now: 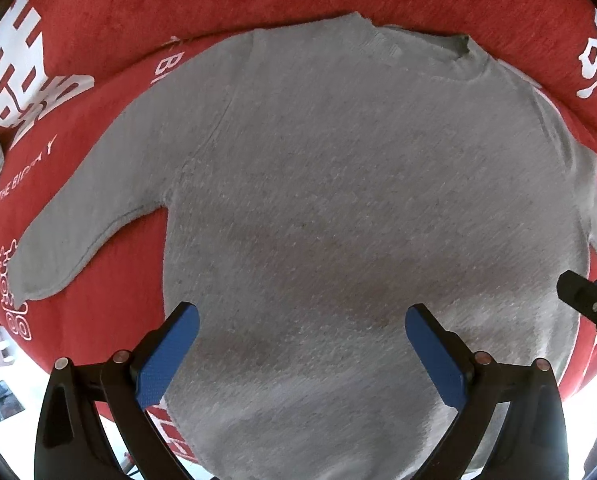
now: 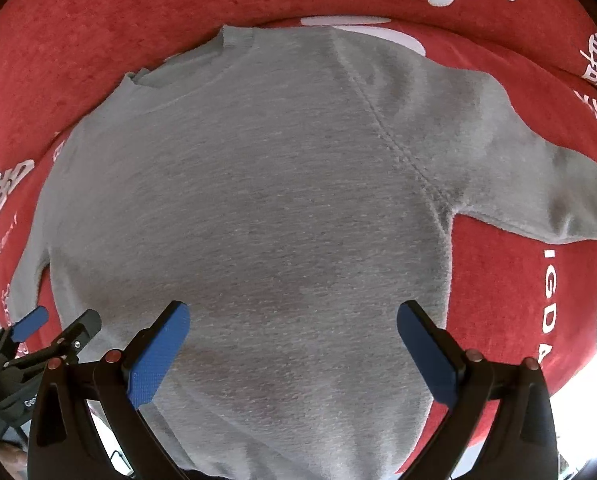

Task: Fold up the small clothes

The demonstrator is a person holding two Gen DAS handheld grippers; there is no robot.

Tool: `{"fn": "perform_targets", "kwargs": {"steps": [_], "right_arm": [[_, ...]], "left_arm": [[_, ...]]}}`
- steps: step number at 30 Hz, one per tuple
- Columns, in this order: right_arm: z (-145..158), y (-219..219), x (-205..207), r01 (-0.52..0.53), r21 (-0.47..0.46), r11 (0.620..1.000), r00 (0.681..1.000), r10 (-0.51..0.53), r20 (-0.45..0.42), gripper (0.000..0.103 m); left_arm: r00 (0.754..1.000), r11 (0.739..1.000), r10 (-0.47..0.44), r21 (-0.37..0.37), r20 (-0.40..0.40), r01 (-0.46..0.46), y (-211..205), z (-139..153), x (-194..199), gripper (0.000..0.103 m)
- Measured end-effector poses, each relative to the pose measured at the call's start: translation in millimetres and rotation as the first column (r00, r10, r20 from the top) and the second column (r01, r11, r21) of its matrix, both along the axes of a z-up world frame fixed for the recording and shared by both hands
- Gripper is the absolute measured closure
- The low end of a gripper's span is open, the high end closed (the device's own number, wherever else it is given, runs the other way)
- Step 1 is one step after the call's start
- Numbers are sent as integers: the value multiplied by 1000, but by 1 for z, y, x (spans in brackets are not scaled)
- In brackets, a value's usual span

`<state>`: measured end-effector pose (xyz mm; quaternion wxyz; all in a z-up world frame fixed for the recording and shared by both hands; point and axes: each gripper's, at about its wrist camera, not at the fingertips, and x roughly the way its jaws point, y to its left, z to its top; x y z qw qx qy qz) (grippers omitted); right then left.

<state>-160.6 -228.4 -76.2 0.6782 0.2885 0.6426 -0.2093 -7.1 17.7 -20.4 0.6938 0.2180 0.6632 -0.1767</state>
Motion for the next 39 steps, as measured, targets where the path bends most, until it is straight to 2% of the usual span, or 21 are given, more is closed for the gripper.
{"fn": "perform_targets", "kwargs": {"steps": [6, 9, 13, 22, 26, 39], "right_arm": [[0, 4, -3, 4, 3, 1000, 999, -4, -36, 0], [2, 6, -8, 7, -17, 1000, 999, -8, -52, 0], [2, 10, -7, 10, -49, 999, 1000, -10, 3, 0], [8, 17, -7, 5, -82, 997, 1000, -5, -1, 0], [9, 22, -3, 6, -47, 999, 1000, -6, -3, 0], [13, 34, -4, 8, -54, 999, 1000, -9, -6, 0]], "left_arm": [[1000, 1000, 16, 23, -12, -16, 1, -1, -8, 0], [1000, 1000, 5, 29, -12, -4, 11, 1, 3, 0], [1000, 1000, 4, 24, -19, -3, 15, 1, 6, 0], [1000, 999, 14, 38, -8, -13, 21, 3, -4, 0], [1000, 999, 11, 47, 4, -11, 25, 6, -6, 0], [1000, 1000, 9, 5, -6, -9, 39, 9, 6, 0]]}}
